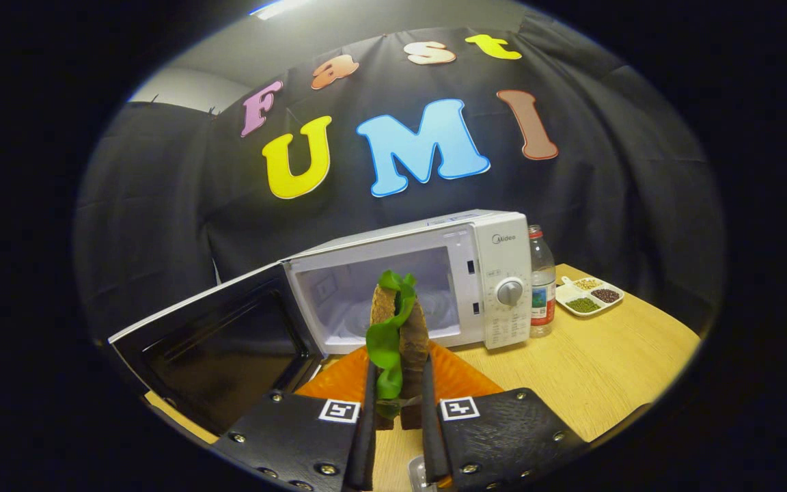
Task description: Open the microwave, put the food inside, and close the microwave door.
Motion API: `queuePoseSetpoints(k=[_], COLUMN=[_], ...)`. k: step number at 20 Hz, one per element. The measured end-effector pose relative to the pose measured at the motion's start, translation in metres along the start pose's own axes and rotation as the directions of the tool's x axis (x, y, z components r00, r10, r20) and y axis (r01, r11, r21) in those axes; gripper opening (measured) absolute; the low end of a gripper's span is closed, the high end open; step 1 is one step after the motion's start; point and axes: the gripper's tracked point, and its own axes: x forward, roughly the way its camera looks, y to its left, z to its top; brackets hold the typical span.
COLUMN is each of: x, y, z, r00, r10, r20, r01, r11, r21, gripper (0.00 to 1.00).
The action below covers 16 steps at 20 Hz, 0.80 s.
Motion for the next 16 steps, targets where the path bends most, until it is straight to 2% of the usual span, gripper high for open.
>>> queuePoseSetpoints(k=[8,16], x=[0.089,0.168], y=[0.03,0.041], z=[0.006,0.002], r00=[1.0,0.999], r10=[-0.005,-0.047], r20=[-0.003,-0.007], r01=[0.005,0.046], r11=[0.999,0.995], r21=[-0.033,-0.094], gripper=[0.28,0.28])
